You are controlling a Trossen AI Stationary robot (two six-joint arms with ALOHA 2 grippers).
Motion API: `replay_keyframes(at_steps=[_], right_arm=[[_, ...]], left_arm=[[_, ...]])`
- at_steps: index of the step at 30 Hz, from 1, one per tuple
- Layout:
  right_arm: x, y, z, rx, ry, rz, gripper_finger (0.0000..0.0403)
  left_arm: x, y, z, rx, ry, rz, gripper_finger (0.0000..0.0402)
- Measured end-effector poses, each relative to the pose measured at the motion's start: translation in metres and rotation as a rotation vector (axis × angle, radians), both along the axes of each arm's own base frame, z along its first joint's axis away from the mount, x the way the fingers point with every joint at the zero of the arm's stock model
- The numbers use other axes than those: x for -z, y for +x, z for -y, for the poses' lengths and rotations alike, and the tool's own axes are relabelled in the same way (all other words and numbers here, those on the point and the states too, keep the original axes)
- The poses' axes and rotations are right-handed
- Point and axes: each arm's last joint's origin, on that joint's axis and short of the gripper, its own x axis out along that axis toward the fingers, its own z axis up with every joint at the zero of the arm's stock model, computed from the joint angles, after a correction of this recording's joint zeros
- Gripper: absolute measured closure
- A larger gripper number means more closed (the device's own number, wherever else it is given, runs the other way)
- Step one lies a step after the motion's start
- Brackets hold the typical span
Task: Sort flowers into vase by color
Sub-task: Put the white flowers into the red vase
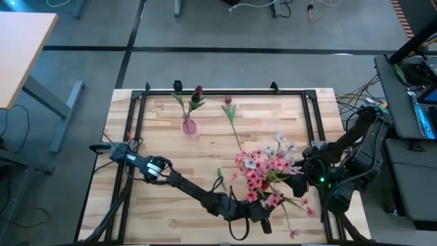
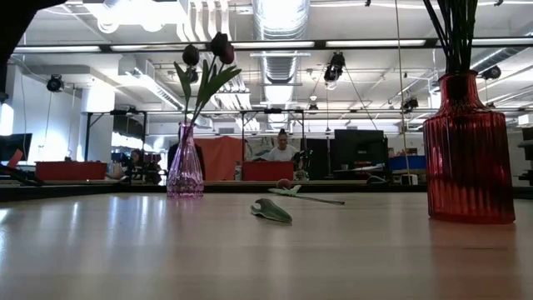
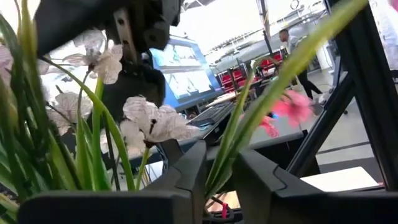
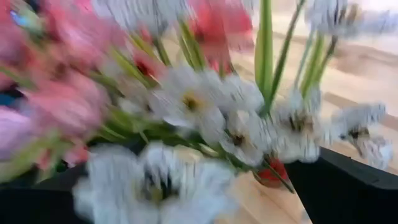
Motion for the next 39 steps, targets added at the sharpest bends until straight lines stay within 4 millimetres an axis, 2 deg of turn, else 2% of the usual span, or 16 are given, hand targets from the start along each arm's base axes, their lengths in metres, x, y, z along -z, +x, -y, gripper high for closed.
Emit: replay_keyframes(at_steps=[7,14,19,28,39], right_arm=[[-0.017,0.0,0.003,0.005,-0.075,0.095,0.0039],[-0.032,0.0,0.007,-0.055,-0.308,0.139,0.0039],[-0.045,-0.002,0.01,-0.124,-0.433,0.13,0.004],[-0.069,-0.008,0.017,-0.246,-0.562,0.106,0.004],[-0.069,-0.009,0.018,-0.252,-0.539,0.105,0.0039]], left_arm=[[-0.001,0.0,0.0,-0.003,0.006,0.0,0.0284],[-0.001,0.0,0.0,-0.003,0.005,0.001,0.022],[-0.001,-0.002,0.003,-0.001,0.015,-0.002,0.0191],[-0.009,-0.013,0.023,0.037,0.067,-0.002,0.0181],[-0.026,-0.019,0.025,0.027,0.096,0.005,0.0182]])
